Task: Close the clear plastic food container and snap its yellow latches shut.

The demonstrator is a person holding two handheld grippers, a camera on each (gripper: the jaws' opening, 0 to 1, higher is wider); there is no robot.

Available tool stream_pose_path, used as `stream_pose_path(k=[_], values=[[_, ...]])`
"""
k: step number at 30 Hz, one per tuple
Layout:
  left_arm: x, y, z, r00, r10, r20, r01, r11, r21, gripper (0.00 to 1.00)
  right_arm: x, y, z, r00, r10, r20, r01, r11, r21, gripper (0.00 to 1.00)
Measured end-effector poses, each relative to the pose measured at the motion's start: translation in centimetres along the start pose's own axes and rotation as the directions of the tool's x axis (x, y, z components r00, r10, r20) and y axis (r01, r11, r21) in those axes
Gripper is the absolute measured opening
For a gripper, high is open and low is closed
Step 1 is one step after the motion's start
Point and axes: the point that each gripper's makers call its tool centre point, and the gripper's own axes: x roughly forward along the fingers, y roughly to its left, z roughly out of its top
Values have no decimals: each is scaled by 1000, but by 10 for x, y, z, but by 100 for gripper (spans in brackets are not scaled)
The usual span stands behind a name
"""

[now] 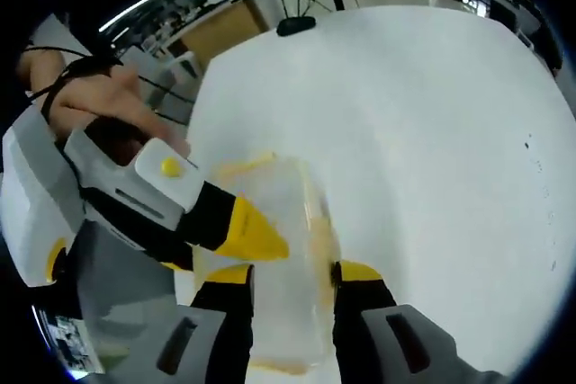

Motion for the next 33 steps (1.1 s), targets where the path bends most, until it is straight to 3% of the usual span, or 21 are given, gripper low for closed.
stream_pose_path(k=[2, 8, 16, 23, 33], values=[[0, -2, 0, 1000, -9, 0, 9, 1000, 1, 57, 1, 3, -1, 999, 28, -19, -28, 1000, -8, 31], [0, -3, 2, 1000, -5, 10, 5, 1000, 17, 56, 1, 1, -2, 999, 10, -48, -10, 1000, -4, 30], [0, -2, 2, 1000, -5, 7, 5, 1000, 16, 56, 2, 2, -2, 1000, 9, -30, -9, 1000, 12, 31], [2, -1, 0, 1000, 6, -1, -6, 1000, 17, 57, 4, 3, -1, 997, 0, -76, 1, 1000, 5, 32], [2, 0, -1, 999, 34, 14, -34, 999, 12, 56, 3, 2, -1, 995, 11, -95, -11, 1000, 6, 32]])
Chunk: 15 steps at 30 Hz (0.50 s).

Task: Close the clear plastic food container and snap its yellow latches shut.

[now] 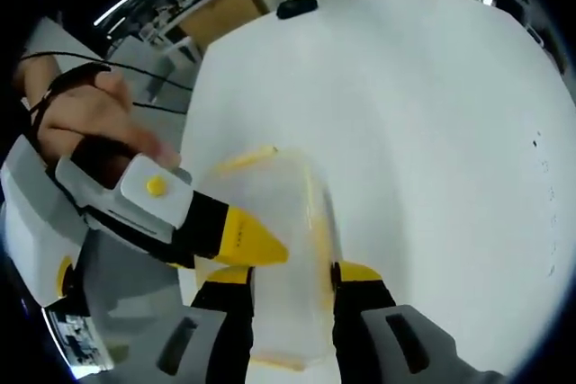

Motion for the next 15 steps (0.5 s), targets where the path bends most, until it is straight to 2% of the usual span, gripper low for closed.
stream_pose_path(k=[4, 10, 15], values=[[1, -1, -1, 1000, 3, 1, -3, 1000, -1, 56, 1, 1, 0, 1000, 0, -20, 0, 1000, -4, 32], [1, -1, 0, 1000, 4, -8, -4, 1000, 3, 56, 1, 1, -1, 1000, -4, -7, 4, 1000, -5, 32], [0, -5, 0, 1000, 1, -9, -1, 1000, 0, 56, 3, 5, -2, 999, -6, -34, 5, 1000, -29, 33]])
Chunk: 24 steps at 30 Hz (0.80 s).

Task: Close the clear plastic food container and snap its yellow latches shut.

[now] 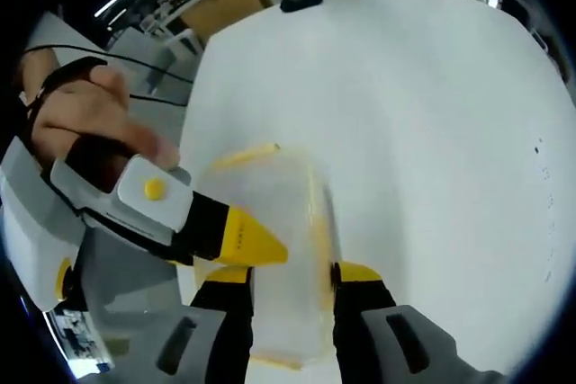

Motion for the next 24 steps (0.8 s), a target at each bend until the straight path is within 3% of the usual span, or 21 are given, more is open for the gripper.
stream_pose_path(k=[17, 19, 20, 21, 22, 23, 24], values=[[-2, 1, 1, 1000, 5, 15, -5, 1000, 13, 58, -4, -1, 1, 1000, -18, -3, 18, 1000, -22, 33], [-2, 0, 1, 1000, 6, 24, -7, 1000, 24, 59, -4, -2, 1, 1000, -22, 9, 22, 1000, -9, 33], [-2, 0, -1, 1000, 8, 16, -9, 997, 71, 59, -6, -1, 0, 1000, -26, 13, 26, 1000, -12, 33], [-2, 1, -2, 1000, 9, 0, -9, 993, 114, 60, -6, -1, 2, 999, -36, 36, 38, 999, -39, 35], [0, 0, -1, 1000, 10, 2, -10, 994, 107, 61, -8, -8, 4, 995, -81, 56, 84, 994, -64, 40], [0, 1, 0, 1000, 7, 5, -8, 995, 100, 64, -10, -12, 1, 993, -111, 44, 112, 994, -6, 46], [1, 1, -1, 1000, -6, 6, 6, 997, 78, 66, -10, -12, -2, 995, -101, 28, 101, 995, 2, 49]])
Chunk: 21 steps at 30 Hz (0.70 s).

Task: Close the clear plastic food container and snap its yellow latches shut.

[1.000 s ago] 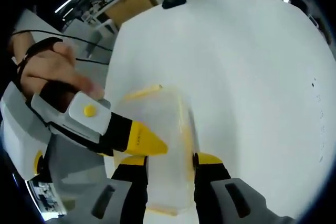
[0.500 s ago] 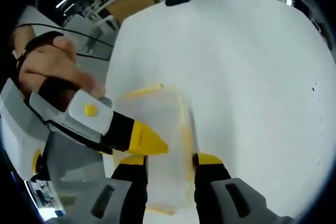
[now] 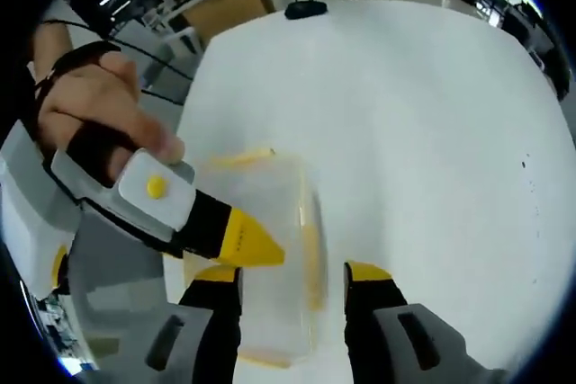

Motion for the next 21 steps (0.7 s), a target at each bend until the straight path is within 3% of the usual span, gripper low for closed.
stream_pose_path(k=[3, 10, 14, 16, 19, 21], values=[[-4, 2, -1, 1000, -4, 13, 4, 1000, -16, 67, -2, 1, -3, 1000, -7, -4, 7, 999, -39, 47], [-12, 1, 5, 998, -19, 60, 23, 998, -55, 73, -5, 6, -2, 999, -23, 44, 25, 999, -29, 48], [-13, -5, 5, 997, -49, 59, 53, 996, -66, 76, -9, 8, 1, 997, -39, 67, 42, 998, -47, 50], [-14, -9, 7, 994, -80, 76, 89, 989, -119, 77, -12, 8, 4, 995, -60, 84, 65, 996, -58, 50], [-16, -6, 3, 996, -80, 43, 83, 992, -98, 77, -15, 10, 7, 992, -73, 106, 79, 995, -55, 51], [-18, -4, 5, 995, -81, 53, 86, 991, -99, 76, -18, 13, 8, 989, -91, 118, 99, 993, -70, 51]])
